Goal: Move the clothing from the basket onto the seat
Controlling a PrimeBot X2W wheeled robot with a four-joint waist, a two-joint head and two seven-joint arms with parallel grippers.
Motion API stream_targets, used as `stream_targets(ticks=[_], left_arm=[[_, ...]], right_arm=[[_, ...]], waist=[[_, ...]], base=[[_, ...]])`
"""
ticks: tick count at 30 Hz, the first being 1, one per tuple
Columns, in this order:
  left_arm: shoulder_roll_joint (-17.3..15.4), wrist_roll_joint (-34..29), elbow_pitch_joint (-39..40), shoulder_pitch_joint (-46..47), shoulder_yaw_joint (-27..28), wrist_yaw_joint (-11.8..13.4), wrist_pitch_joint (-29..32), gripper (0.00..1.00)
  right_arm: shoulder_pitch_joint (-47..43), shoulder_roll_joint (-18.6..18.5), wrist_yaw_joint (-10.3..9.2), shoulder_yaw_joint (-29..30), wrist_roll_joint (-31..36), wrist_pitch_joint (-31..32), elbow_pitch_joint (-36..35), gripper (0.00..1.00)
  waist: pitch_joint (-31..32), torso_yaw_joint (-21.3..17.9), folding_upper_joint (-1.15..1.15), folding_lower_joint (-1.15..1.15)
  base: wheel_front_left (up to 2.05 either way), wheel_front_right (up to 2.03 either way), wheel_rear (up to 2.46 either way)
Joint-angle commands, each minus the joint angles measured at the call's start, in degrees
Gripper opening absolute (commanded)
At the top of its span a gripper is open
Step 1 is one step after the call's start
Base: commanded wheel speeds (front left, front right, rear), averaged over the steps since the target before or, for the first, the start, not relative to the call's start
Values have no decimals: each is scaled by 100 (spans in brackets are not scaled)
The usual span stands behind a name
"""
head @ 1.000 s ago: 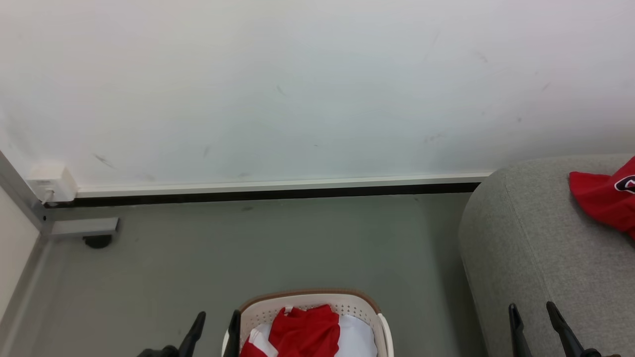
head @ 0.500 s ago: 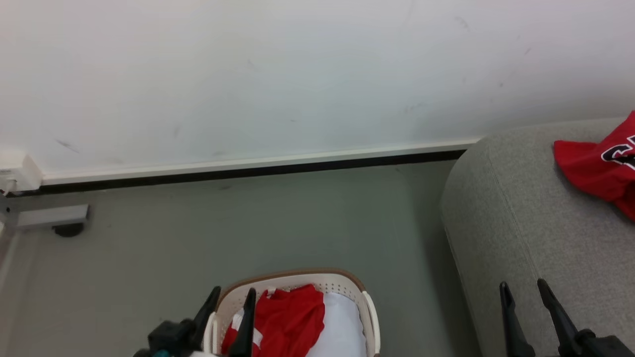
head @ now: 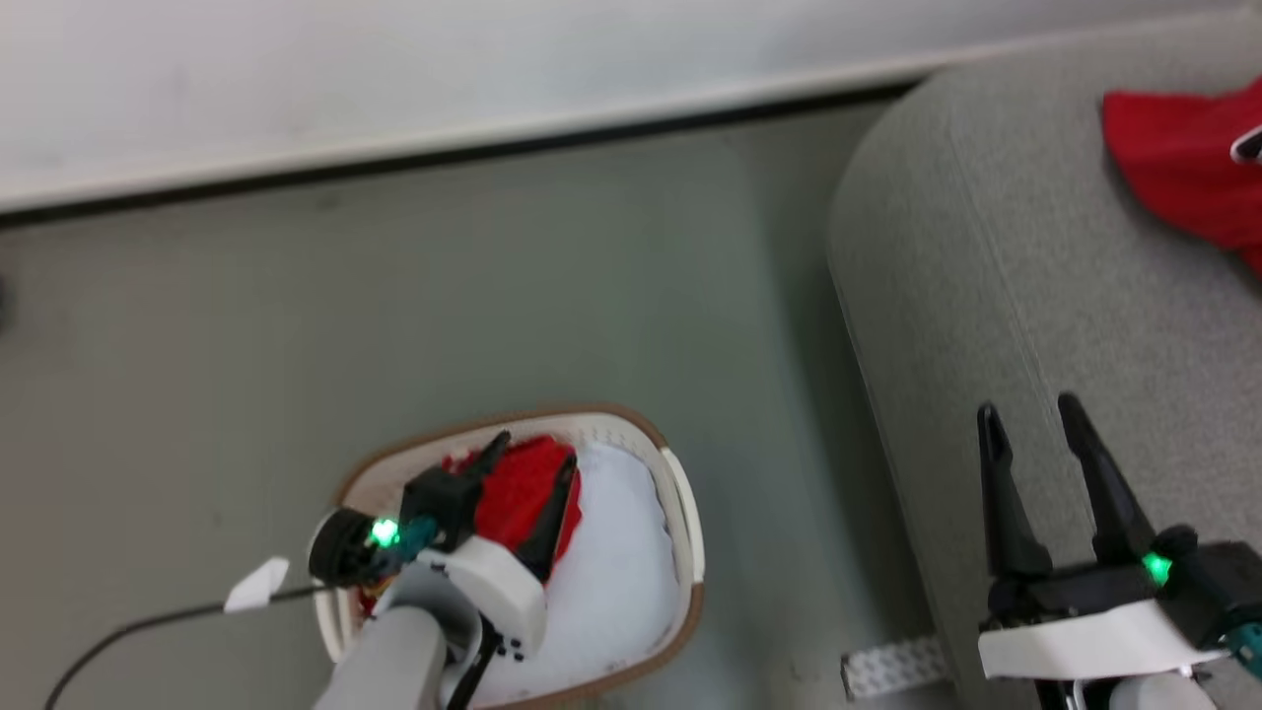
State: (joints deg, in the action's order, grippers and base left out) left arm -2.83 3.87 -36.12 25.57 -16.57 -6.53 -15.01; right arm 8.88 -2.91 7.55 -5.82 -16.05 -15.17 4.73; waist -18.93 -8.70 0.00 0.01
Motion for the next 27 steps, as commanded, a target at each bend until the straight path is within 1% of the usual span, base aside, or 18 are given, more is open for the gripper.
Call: stream_targets(ticks=[1,7,13,17,24,27], left_arm=[[-65,-79,-188,190,-7,32,41,100],[-172,-359,-1280,1036,-185,174,294,100],[-273,-538,-2229,1745,-283,348,640,100],[-395,-604,-2660,2120,-342,428,643,100],[-648,-778,-3180,2746,-473,716,676,100],[-704,-788,-3352,2951,-515,698,705,100]], right_arm=[[150,0,-13,-34,-47,3,-84,100],[534,1,-13,-152,-174,3,-452,100],[760,0,-13,-218,-279,3,-828,100],[843,3,-13,-264,-314,3,-996,100],[1003,2,-13,-358,-374,3,-1269,100],[1014,1,-13,-406,-435,3,-1344,100]], waist=[[-645,-342,0,-1],[-1476,-565,0,-1],[-2141,-706,0,-1],[-2476,-754,0,-1],[-3071,-828,0,-1],[-3263,-836,0,-1]], base=[[0,0,0],[0,0,0],[0,0,0],[0,0,0],[0,0,0],[0,0,0]])
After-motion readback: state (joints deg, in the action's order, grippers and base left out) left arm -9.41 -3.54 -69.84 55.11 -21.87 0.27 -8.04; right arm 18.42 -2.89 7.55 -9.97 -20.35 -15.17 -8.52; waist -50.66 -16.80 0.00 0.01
